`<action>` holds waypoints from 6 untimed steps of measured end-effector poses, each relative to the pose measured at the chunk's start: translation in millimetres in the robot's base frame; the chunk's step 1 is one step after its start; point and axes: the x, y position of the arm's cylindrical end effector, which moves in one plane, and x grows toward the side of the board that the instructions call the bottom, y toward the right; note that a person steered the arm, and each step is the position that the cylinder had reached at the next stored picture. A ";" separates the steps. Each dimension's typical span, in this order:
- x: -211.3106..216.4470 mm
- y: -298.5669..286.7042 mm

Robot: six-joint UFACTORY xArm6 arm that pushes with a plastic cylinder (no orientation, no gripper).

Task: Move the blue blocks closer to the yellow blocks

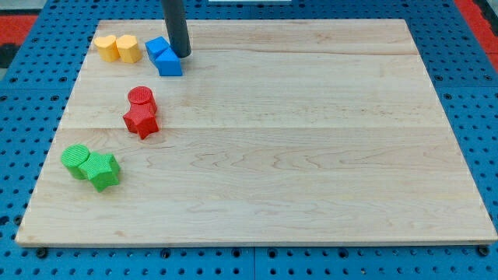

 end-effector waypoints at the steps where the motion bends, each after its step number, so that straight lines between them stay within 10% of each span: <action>1: 15.5 -1.3; 6: 35.5 -7.3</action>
